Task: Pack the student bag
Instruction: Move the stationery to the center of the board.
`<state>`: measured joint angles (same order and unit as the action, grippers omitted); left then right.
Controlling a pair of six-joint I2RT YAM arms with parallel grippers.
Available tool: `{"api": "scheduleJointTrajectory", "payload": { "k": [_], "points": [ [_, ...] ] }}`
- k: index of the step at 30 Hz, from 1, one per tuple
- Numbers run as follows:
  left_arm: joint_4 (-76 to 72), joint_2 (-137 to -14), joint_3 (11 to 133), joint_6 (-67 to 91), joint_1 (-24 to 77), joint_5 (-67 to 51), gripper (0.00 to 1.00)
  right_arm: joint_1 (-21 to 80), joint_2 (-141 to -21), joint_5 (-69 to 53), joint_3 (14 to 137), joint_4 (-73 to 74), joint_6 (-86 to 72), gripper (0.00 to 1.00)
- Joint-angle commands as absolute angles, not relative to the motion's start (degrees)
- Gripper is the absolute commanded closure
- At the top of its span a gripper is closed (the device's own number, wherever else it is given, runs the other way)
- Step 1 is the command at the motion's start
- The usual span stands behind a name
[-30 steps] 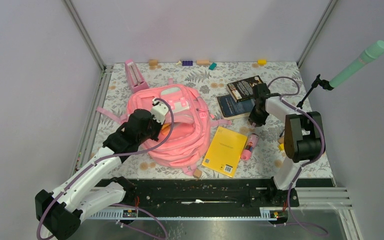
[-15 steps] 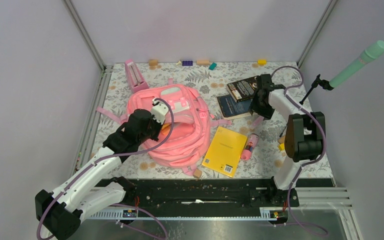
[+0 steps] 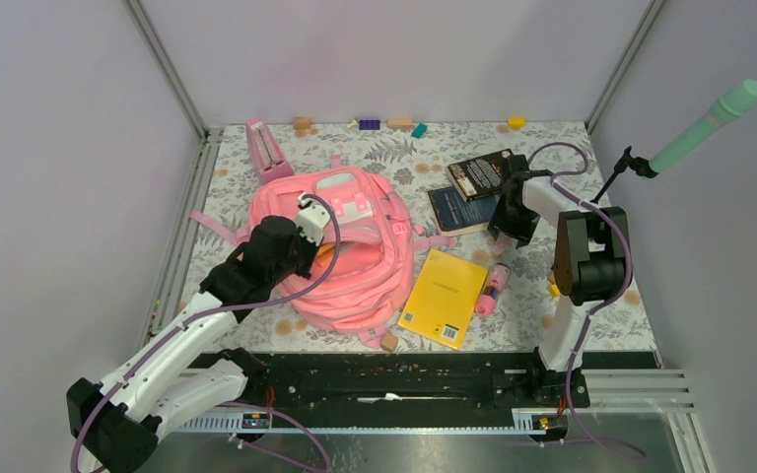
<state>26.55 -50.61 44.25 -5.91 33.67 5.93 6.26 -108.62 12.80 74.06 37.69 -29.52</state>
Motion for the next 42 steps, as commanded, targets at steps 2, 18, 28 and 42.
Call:
{"api": "scheduleJointTrajectory", "payload": {
  "k": [2,18,28,42],
  "points": [
    [22.0,-48.4,47.2,-4.9,33.7,7.7,1.00,6.1,-109.1,12.2,76.3,39.2,-27.8,0.37],
    [21.7,-47.2,46.9,-5.2,33.7,8.7,1.00,9.6,-107.5,13.8,73.8,38.2,-31.5,0.66],
    [21.4,-46.2,46.6,-5.3,33.6,9.1,1.00,13.9,-106.5,11.4,72.4,40.2,-32.5,0.74],
    [21.3,-46.1,46.6,-5.1,33.7,8.7,1.00,19.7,-100.3,13.0,63.8,37.6,-37.9,0.71]
  ]
}}
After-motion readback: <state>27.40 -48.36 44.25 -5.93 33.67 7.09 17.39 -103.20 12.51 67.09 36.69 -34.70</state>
